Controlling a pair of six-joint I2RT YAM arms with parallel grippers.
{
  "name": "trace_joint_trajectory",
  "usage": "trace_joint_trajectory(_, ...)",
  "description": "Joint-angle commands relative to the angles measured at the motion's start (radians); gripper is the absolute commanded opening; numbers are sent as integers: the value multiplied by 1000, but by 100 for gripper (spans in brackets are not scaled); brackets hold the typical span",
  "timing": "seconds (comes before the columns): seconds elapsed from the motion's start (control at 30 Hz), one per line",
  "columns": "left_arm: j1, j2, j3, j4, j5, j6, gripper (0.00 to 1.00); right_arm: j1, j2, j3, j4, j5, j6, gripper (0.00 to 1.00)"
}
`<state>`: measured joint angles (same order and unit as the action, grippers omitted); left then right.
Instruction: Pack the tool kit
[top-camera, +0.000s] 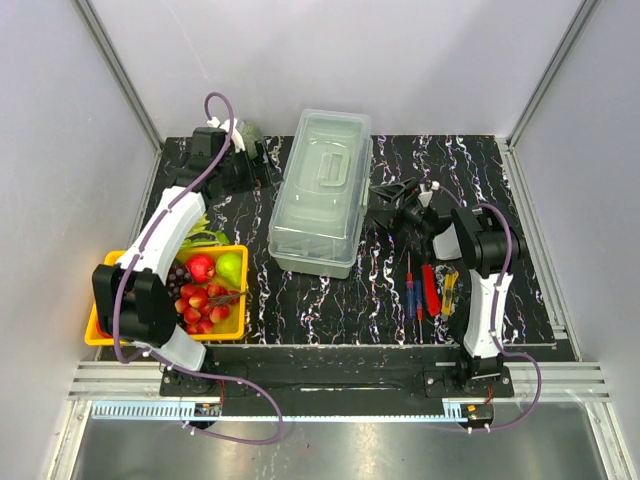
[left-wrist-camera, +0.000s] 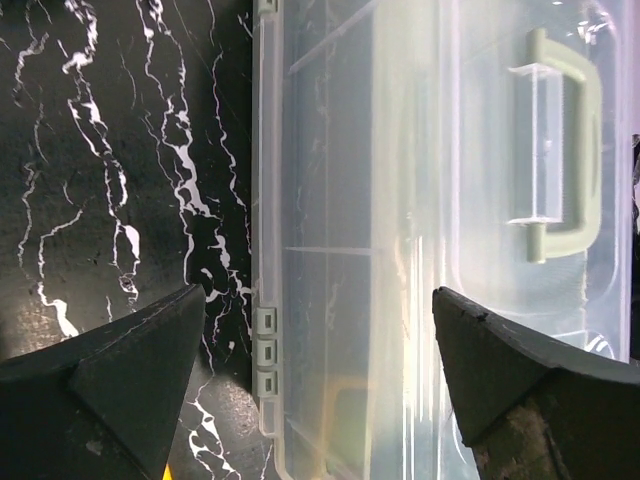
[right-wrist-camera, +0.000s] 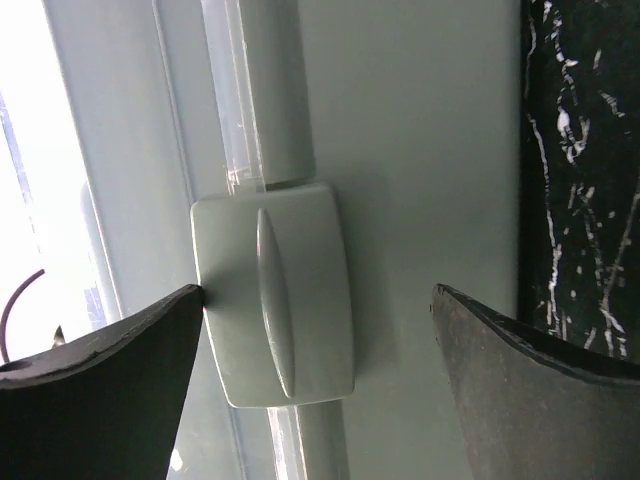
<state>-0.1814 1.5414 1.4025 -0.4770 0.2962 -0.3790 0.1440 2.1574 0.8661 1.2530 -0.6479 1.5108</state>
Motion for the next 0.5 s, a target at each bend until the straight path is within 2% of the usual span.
trace_joint_trajectory(0.0, -1, 42, 49, 38, 47, -43, 99, 48, 18, 56, 290, 7, 51, 100)
trace_joint_trajectory(0.23, 0, 94, 29, 90, 141, -129, 99, 103, 15, 93, 295, -1, 45, 99)
trace_joint_trajectory(0.47, -1, 121, 16, 124, 221, -138, 99, 131, 47, 94, 313, -24, 19, 99)
